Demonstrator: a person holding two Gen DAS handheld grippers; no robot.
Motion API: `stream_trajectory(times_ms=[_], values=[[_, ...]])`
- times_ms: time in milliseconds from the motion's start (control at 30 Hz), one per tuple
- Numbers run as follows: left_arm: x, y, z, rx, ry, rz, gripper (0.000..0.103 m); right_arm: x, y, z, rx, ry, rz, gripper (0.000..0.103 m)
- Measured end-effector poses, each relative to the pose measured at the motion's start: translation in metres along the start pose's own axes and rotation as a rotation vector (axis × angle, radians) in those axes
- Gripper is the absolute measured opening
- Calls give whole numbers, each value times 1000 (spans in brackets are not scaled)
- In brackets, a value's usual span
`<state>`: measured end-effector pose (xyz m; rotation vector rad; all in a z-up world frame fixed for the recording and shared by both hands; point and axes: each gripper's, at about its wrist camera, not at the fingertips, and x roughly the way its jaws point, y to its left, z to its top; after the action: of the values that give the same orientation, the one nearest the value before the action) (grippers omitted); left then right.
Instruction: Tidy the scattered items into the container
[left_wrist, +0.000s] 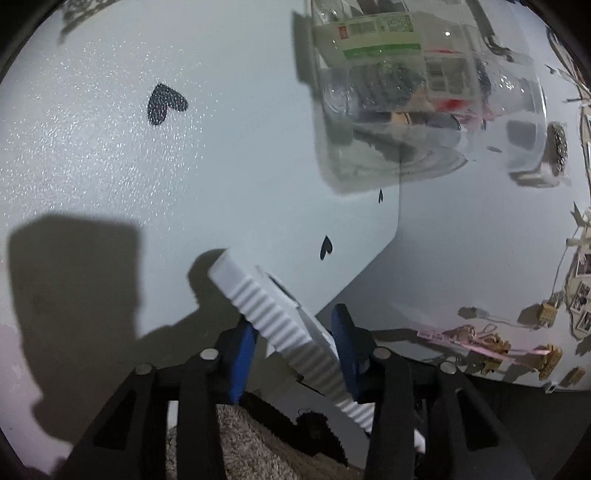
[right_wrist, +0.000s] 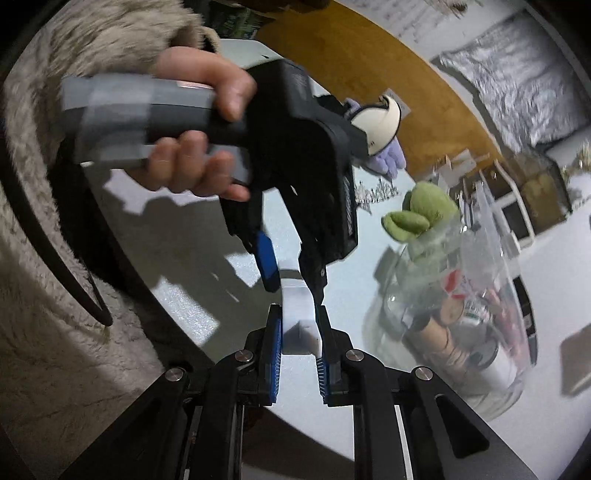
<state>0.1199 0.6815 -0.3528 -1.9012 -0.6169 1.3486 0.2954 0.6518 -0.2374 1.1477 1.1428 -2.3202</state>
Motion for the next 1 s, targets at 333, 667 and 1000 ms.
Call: stream_trajectory(times_ms=[333,667,1000], values=[[-28,-26,13,15,-240,70,25,27,-7,-18,65,-67,-97,18],[-3,-28,29,-43,-259,163,18,69,-10,-32,339,44,-64,20],[23,-31,34,-82,-197,193,16,56,-12,-64,564,129,-38,53]])
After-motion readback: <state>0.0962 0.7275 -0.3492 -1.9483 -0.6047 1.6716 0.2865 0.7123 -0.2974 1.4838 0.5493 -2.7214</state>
